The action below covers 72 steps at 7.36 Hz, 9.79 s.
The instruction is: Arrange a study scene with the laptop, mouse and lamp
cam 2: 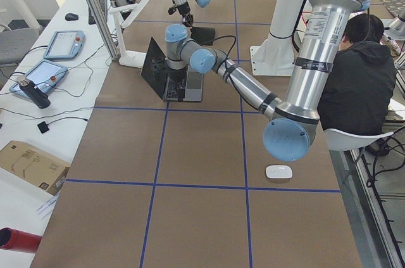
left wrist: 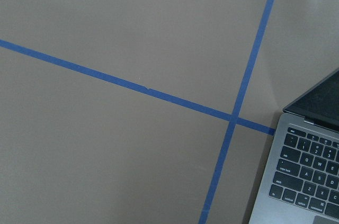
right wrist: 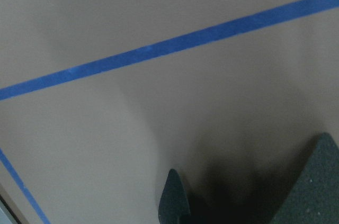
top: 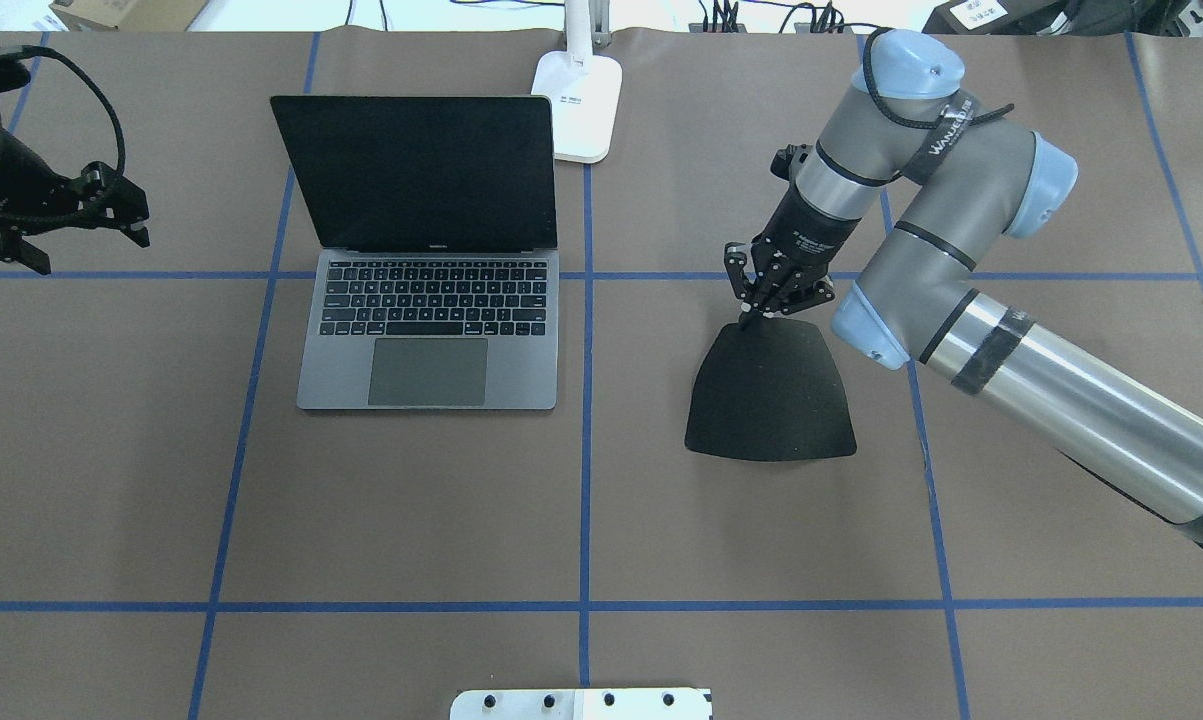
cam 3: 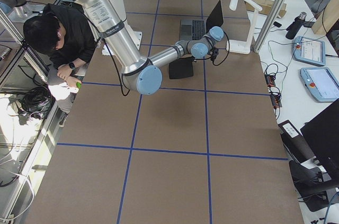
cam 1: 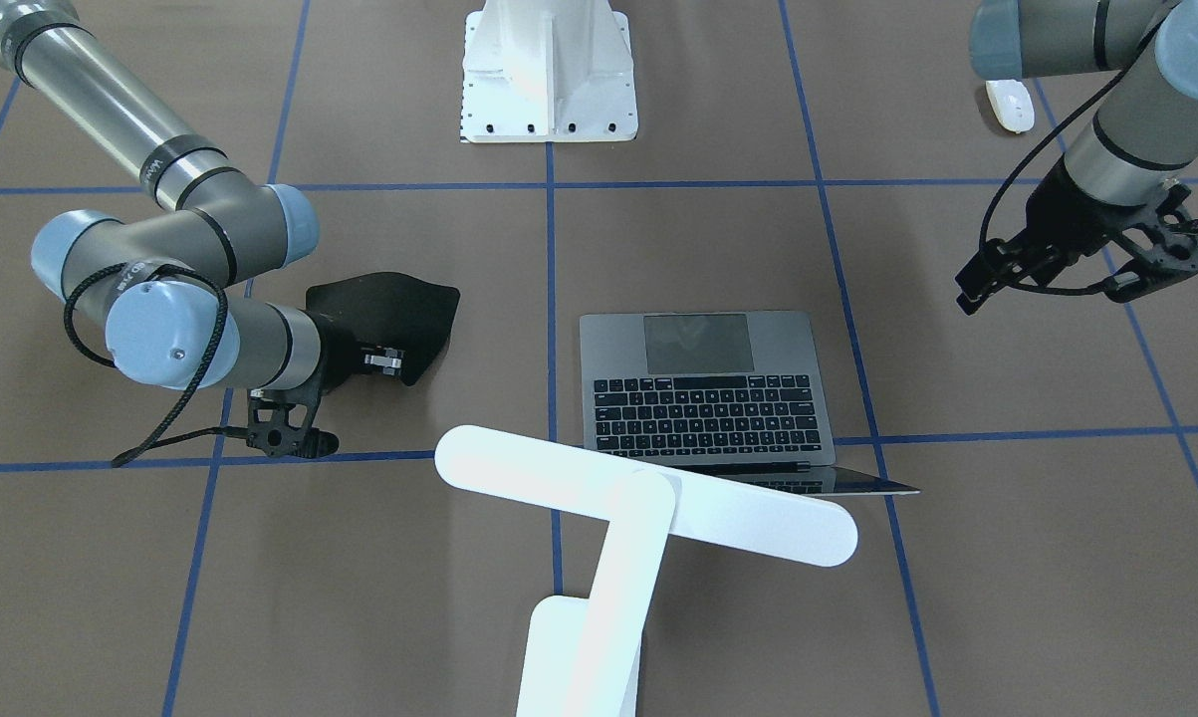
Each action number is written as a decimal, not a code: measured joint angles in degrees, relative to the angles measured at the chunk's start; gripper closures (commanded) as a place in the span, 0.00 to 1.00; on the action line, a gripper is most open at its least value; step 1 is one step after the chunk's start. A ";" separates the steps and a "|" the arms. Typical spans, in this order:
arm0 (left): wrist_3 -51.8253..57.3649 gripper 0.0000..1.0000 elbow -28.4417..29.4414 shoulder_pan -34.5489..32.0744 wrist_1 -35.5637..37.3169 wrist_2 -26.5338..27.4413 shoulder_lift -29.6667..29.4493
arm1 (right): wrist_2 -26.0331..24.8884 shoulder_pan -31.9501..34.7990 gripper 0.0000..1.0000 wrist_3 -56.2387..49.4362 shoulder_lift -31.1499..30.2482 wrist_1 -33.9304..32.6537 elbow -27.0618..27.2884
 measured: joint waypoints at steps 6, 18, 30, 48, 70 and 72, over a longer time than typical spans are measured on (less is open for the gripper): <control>-0.31 0.00 3.78 0.09 -3.49 0.00 -0.42 | -3.05 -2.10 1.00 1.99 7.11 0.87 -6.46; 0.04 0.00 4.37 0.09 -3.54 -0.06 -0.32 | -17.40 -2.50 0.00 5.23 10.36 17.39 -9.77; -3.15 0.00 -1.31 1.11 -50.48 -2.83 42.23 | -11.94 13.40 0.00 -14.02 -15.40 -0.82 17.08; -21.92 0.00 8.14 50.45 -74.48 13.05 58.77 | -13.91 12.31 0.00 -17.38 -21.64 -4.66 22.02; -22.37 0.74 13.42 56.60 -79.26 14.50 55.17 | -13.94 11.22 0.00 -17.35 -20.82 -4.63 22.13; -22.39 0.76 12.49 56.25 -79.60 14.54 55.79 | -13.89 11.20 0.00 -17.35 -20.70 -4.66 22.24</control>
